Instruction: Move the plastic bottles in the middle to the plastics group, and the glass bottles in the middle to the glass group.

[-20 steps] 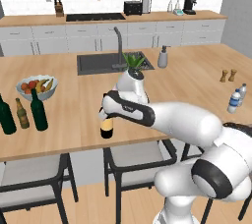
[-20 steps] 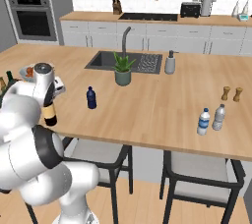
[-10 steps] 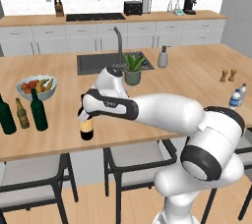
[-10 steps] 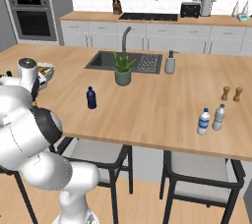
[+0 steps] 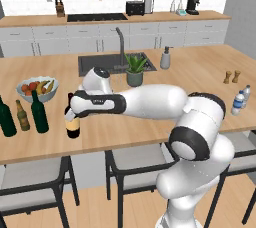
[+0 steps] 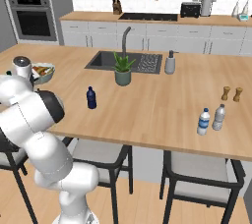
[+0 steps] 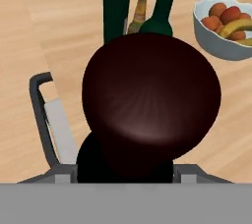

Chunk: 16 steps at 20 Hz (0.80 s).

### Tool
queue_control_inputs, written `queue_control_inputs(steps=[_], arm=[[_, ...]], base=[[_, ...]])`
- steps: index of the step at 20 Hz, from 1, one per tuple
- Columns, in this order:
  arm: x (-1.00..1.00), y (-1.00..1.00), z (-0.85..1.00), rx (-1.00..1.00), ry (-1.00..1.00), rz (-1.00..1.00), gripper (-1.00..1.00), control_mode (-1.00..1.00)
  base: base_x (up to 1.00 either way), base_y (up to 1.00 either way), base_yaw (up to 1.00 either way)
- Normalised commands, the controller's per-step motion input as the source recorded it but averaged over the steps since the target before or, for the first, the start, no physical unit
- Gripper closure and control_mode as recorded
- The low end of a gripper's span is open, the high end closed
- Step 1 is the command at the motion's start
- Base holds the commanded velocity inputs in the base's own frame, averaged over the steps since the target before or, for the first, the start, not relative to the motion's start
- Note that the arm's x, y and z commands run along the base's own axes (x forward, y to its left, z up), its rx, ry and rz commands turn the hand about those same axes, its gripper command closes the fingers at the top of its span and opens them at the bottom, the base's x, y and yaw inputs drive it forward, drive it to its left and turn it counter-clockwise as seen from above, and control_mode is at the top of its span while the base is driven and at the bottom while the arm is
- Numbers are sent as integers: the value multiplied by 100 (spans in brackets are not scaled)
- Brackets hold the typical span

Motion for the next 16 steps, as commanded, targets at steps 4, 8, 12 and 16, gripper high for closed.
queue_control_inputs(steps=[4, 8, 12, 16], arm=[[55, 2, 0, 5, 1, 0, 100, -100], [40, 0, 0, 7, 6, 0, 100, -100], [40, 0, 1, 1, 11, 0, 100, -100], [21, 2, 0, -1, 15, 0, 100, -100]], base=[[0, 0, 0], [0, 0, 0], [0, 0, 0], [0, 0, 0]])
